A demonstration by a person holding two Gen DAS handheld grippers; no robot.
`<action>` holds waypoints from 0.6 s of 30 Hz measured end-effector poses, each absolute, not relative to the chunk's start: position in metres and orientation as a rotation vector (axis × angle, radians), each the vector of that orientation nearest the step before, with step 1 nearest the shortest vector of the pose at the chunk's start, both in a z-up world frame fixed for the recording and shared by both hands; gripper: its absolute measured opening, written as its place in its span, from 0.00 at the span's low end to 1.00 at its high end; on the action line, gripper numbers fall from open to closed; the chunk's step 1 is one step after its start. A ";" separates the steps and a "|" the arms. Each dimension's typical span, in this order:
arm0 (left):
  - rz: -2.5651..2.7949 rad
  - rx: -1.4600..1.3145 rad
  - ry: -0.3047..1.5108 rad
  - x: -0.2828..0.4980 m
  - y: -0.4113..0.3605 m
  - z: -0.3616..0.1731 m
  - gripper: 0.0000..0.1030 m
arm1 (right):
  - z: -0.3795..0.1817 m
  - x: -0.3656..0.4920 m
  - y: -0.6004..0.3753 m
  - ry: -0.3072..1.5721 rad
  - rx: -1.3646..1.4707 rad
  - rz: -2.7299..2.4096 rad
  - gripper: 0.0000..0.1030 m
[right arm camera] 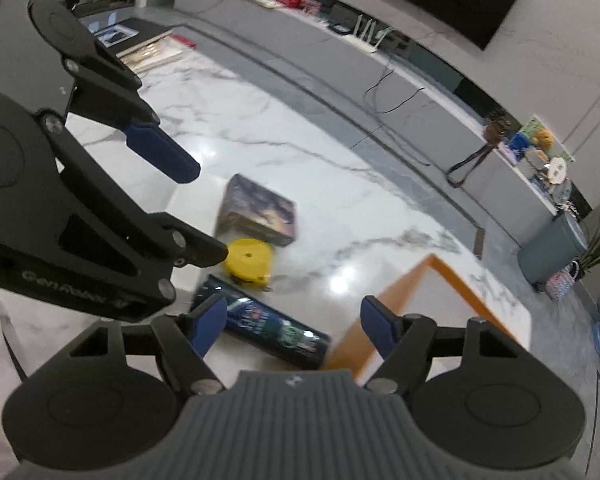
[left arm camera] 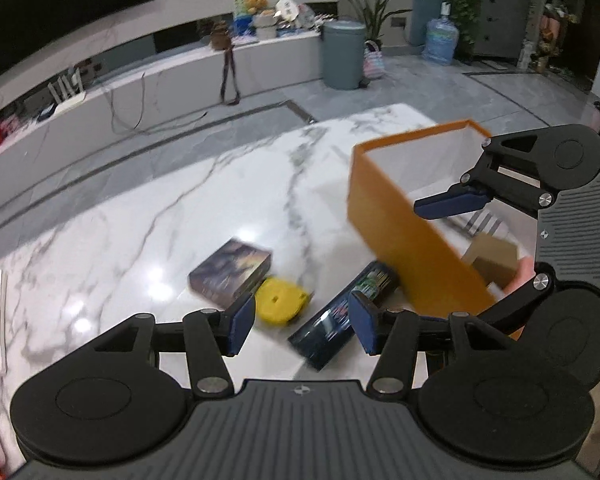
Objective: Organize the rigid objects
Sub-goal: 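Move both tools back over the white box and shampoo bottle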
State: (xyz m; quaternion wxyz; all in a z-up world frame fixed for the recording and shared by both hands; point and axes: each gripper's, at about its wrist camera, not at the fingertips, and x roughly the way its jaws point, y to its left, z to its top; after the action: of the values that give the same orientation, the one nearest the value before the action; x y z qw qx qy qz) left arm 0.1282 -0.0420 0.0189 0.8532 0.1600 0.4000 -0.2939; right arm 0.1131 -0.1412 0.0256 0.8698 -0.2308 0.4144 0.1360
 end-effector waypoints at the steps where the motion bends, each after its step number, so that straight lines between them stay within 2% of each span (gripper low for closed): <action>1: -0.606 0.333 0.853 0.131 -0.038 0.015 0.65 | 0.022 0.114 -0.136 0.875 -0.484 0.289 0.70; 10: -0.545 0.241 0.953 0.150 -0.002 -0.019 0.66 | -0.015 0.143 -0.110 0.979 -0.456 0.308 0.66; 18: -0.440 0.037 1.020 0.180 0.022 -0.043 0.77 | -0.038 0.174 -0.108 1.051 -0.380 0.292 0.66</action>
State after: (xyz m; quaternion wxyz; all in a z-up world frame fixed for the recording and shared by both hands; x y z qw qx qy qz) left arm 0.1797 0.0218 -0.0425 0.8496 0.0178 0.4840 -0.2089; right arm 0.1739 -0.1084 -0.0376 0.8378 -0.1794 0.4967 0.1381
